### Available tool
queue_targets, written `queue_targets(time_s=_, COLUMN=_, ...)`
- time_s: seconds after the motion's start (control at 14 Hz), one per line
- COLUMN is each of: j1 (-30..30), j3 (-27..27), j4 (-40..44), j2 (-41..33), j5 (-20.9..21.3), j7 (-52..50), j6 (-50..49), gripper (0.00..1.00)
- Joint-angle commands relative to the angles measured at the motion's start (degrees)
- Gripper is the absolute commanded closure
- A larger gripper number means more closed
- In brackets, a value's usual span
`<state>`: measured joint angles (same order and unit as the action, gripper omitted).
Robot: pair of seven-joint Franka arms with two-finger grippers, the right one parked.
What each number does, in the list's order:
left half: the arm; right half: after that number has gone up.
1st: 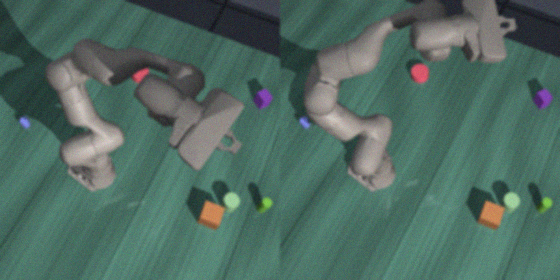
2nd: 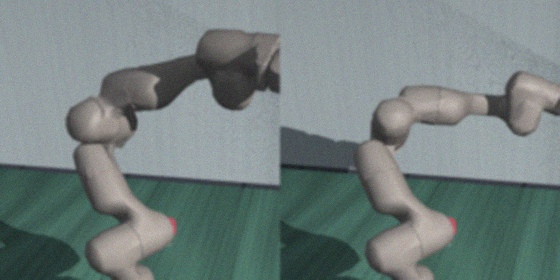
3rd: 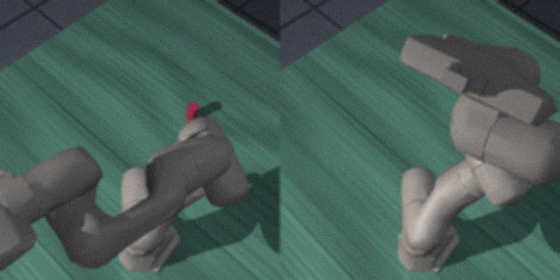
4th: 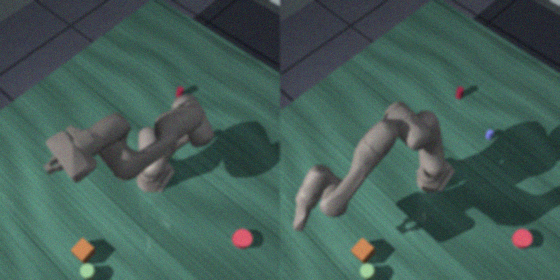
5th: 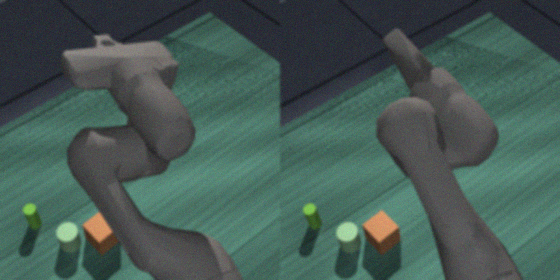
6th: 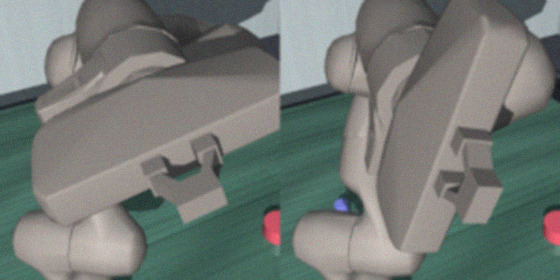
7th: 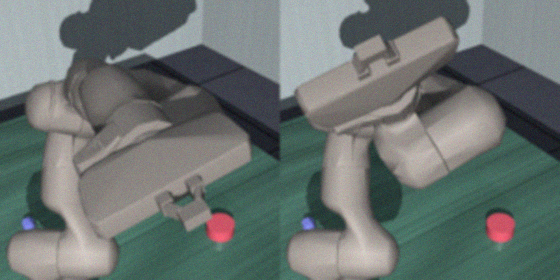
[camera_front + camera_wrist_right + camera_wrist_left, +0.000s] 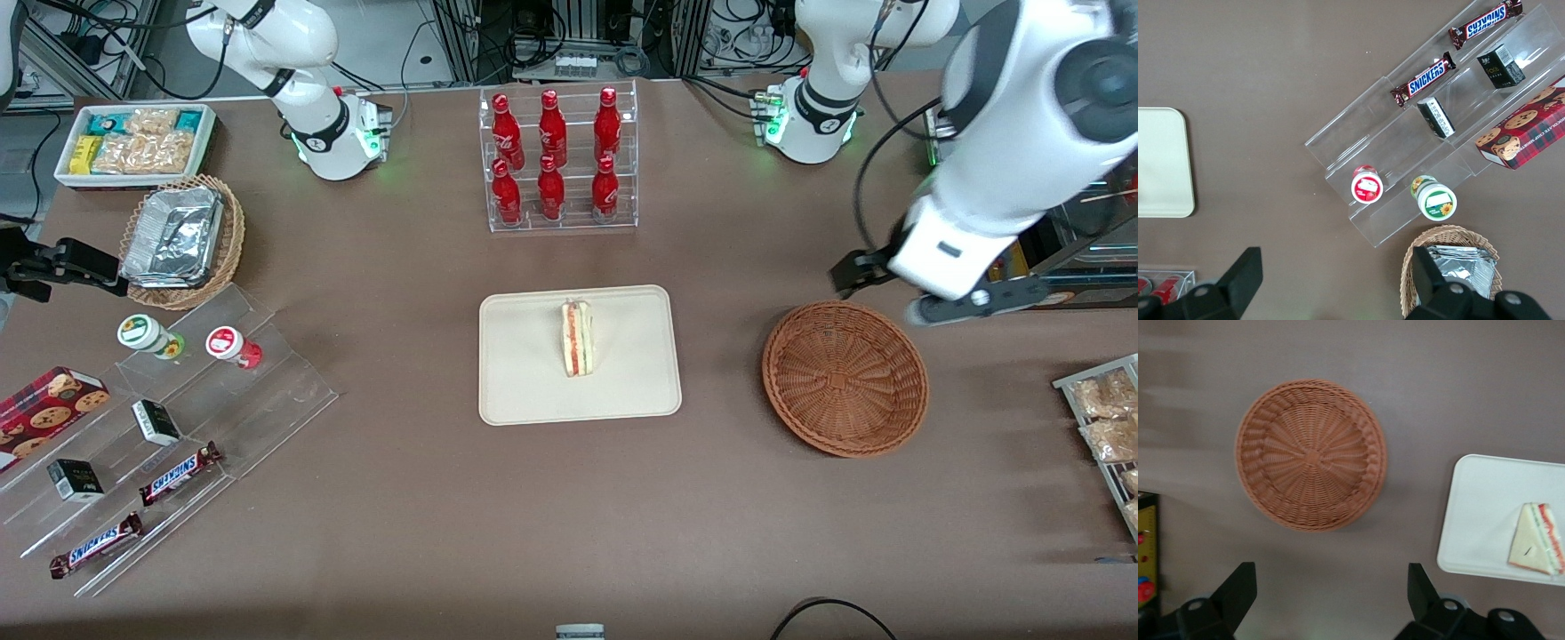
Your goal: Place sandwich from basket to tray
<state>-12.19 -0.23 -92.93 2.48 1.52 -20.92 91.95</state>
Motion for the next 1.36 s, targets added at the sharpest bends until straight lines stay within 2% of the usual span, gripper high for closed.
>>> queue_targets(time_s=0.0, j1=4.61, j3=-0.83, j4=-2.34, j2=-3.62, j5=0.68, j7=5.78, j6=-1.94, gripper=0.0)
queue_targets(time_s=0.21, j1=8.84, j3=-0.91, j4=-2.25, j2=-5.12, j5=0.42, j7=11.07, j6=-2.74, gripper=0.0)
queue_targets(time_s=0.93, j1=9.55, j3=-1.0, j4=0.91, j2=-3.62, j5=-0.03, j7=11.87, j6=-4.67, gripper=0.0)
queue_targets(time_s=1.07, j1=9.46, j3=-1.0, j4=1.09, j2=-3.54, j5=0.15, j7=17.12, j6=-4.59, gripper=0.0)
queue_targets(time_s=1.29, j1=9.46, j3=-1.0, j4=1.35, j2=-3.1, j5=-0.11, j7=17.85, j6=-4.15, gripper=0.0)
